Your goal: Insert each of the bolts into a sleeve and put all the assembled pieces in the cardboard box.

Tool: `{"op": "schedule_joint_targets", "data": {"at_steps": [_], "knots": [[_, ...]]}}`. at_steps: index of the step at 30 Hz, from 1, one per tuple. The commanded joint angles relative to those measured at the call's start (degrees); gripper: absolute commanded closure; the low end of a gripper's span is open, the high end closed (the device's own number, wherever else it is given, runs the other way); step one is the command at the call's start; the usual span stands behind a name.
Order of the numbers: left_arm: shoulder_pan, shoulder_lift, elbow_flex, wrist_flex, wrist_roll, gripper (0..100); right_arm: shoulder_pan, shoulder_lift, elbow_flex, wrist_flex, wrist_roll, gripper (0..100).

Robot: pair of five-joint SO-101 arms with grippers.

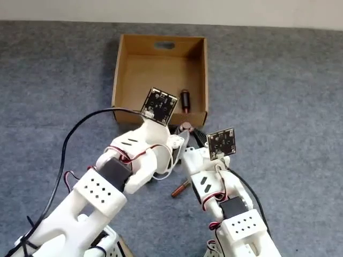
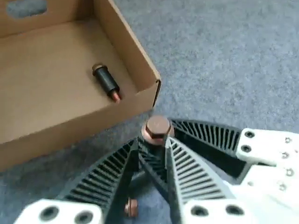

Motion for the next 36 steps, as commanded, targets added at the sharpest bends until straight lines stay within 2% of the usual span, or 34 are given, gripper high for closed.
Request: {"op": "schedule_joint_targets", "data": {"at_steps": [1,4,7,12,17,21,25,29,32,36], "knots": [[0.04,-1.71,-6.64,8.7,0.0,89,0.57,-0.75,-0.57,-1.54,-0.35,99.1],[-3.56,-1.71,-11.38,15.82,0.0,90,0.57,-0.75,-0.57,-1.54,-0.35,99.1],[-9.98,-1.71,-14.9,24.79,-0.26,90,0.57,-0.75,-0.57,-1.27,-0.35,99.1],[-23.25,-1.63,-14.73,35.6,-0.35,90,0.57,-0.75,-0.48,-1.1,-0.35,99.1],[-37.93,-1.63,-10.33,41.49,-0.35,90,0.57,-0.75,-0.48,-1.1,-0.35,99.1],[-41.71,-1.54,-2.95,37.54,-0.44,91,0.57,-0.66,-0.48,-1.1,-0.35,99.1],[-40.4,-1.54,4.88,25.49,-3.08,99,0.57,-0.84,1.1,-1.27,-0.35,99.1],[-40.4,-1.54,12.53,14.86,-12.66,99,0.57,-0.84,1.36,-1.1,-0.35,99.1],[-40.4,-1.54,17.1,8.88,-13.54,99,0.57,-0.84,2.33,-1.1,-0.35,99.1],[-40.48,-1.54,21.67,5.01,-13.71,99,0.48,-0.84,2.51,-1.1,-0.35,99.1]]}}
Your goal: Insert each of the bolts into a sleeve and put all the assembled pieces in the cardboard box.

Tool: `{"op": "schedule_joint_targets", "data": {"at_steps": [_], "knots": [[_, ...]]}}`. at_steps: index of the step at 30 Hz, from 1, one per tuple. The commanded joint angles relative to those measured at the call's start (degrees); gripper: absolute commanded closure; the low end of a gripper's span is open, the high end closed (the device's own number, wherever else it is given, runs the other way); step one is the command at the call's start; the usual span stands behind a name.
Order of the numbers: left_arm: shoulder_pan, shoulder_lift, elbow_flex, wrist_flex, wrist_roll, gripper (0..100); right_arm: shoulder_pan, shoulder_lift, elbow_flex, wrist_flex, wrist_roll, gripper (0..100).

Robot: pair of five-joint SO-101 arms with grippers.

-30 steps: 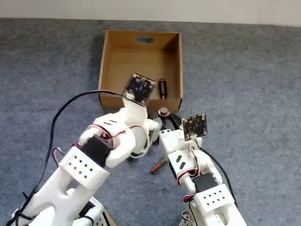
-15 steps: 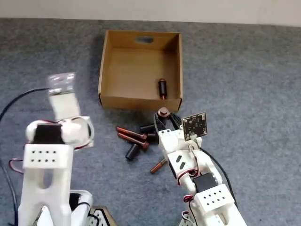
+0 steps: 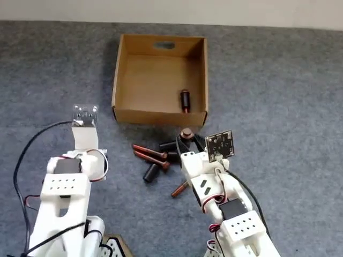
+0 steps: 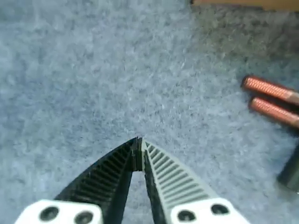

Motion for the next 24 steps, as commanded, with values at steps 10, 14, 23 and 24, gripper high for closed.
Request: {"op": "schedule_joint_targets", "data": {"at_steps": [10,14,23,24], "knots": [[-0.04,-1.19,6.02,-9.05,-0.62,98,0.57,-0.75,-12.18,17.1,-0.35,99.1],[-1.01,-1.19,6.02,-9.05,-0.62,98,0.57,-0.4,-27.03,32.57,-0.26,99.1],[-1.01,-0.92,6.2,-9.14,-0.62,98,1.8,1.19,-49.27,39.52,2.99,99.1],[-1.01,-0.92,6.2,-9.14,-0.62,98,1.98,2.77,-51.3,39.52,2.99,99.1]]}}
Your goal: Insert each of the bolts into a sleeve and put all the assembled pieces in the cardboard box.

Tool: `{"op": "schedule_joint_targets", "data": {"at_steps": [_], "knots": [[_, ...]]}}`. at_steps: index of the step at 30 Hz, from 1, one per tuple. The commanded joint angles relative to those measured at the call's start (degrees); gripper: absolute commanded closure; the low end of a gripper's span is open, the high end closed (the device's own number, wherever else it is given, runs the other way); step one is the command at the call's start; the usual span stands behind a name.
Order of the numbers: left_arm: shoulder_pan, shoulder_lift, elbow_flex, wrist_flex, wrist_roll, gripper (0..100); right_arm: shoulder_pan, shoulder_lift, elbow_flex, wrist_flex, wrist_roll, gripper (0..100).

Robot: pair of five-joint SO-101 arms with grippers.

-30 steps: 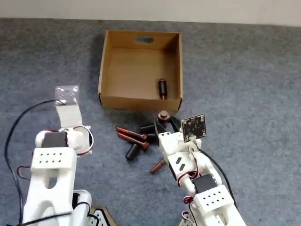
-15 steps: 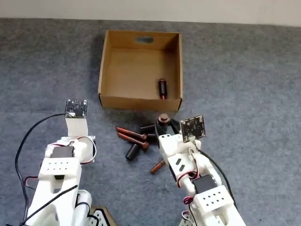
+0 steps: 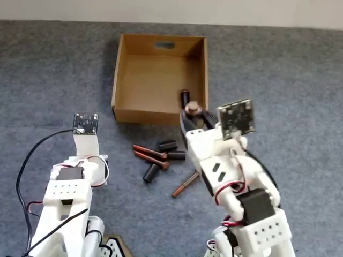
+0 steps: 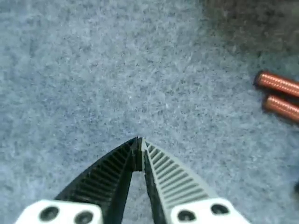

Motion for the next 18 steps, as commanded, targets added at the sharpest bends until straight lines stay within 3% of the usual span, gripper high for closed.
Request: {"op": "schedule_joint_targets", "data": {"at_steps": [1,11,18], "knots": [[-0.4,-0.84,-0.04,-0.88,-0.26,98,1.8,4.53,-10.24,0.13,0.62,99.1],[-0.31,-1.19,0.31,-0.97,-0.26,98,2.95,39.69,-31.16,0.66,0.62,99.1],[-0.31,-1.19,0.4,-0.97,-0.26,98,6.2,67.03,-57.89,12.79,0.53,99.1]]}}
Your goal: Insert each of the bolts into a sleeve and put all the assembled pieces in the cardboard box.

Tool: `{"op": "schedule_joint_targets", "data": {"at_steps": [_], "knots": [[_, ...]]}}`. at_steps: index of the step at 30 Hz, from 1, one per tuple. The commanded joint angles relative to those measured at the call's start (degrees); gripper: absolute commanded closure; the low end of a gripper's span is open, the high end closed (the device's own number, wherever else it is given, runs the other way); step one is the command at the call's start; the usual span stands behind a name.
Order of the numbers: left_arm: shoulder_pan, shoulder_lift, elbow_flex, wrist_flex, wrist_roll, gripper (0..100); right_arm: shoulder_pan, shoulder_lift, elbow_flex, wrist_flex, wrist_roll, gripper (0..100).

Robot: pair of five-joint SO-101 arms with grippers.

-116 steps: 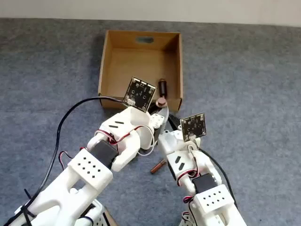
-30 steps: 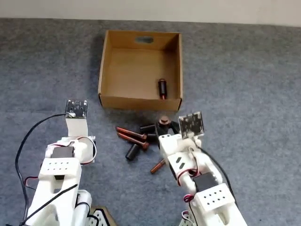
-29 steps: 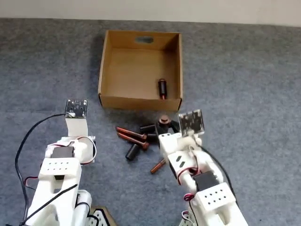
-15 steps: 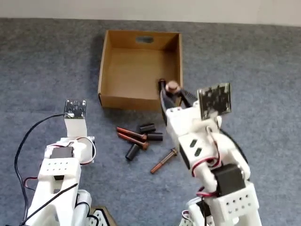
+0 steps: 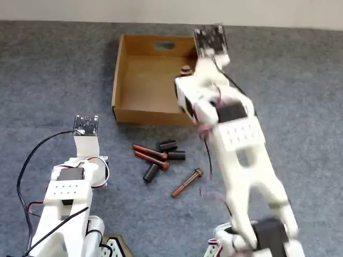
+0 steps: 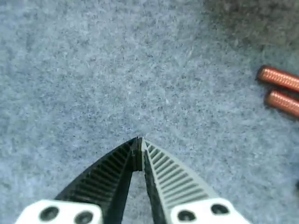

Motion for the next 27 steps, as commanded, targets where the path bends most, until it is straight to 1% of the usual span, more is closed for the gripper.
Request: {"op": "schedule_joint_targets", "data": {"at_steps": [1,4,7,10,13,16,19,27], "knots": [[-0.13,-1.19,-0.31,-0.79,-0.26,98,2.68,14.11,-20.7,6.73,0.44,99.1],[-0.13,-1.19,-0.31,-0.79,-0.26,98,4.09,27.21,-38.9,13.49,-0.26,99.1],[-0.13,-1.19,-0.31,-0.79,-0.26,98,4.7,40.4,-57.63,19.21,-4.92,99.1],[-0.13,-1.19,-0.31,-0.79,-0.26,98,4.44,52.79,-74.51,21.41,-7.56,99.1],[-0.13,-1.19,-0.31,-0.7,-0.26,98,2.51,64.22,-86.37,21.76,-7.56,99.1],[-0.13,-1.1,-0.31,-0.7,-0.26,98,2.24,73.27,-94.46,21.67,-7.56,99.1],[-0.13,-1.1,-0.31,-0.7,-0.26,98,2.15,78.73,-99.21,21.93,-7.65,99.1],[-0.13,-1.1,-0.31,-0.7,-0.26,98,0.57,81.19,-99.56,30.46,-7.56,99.1]]}}
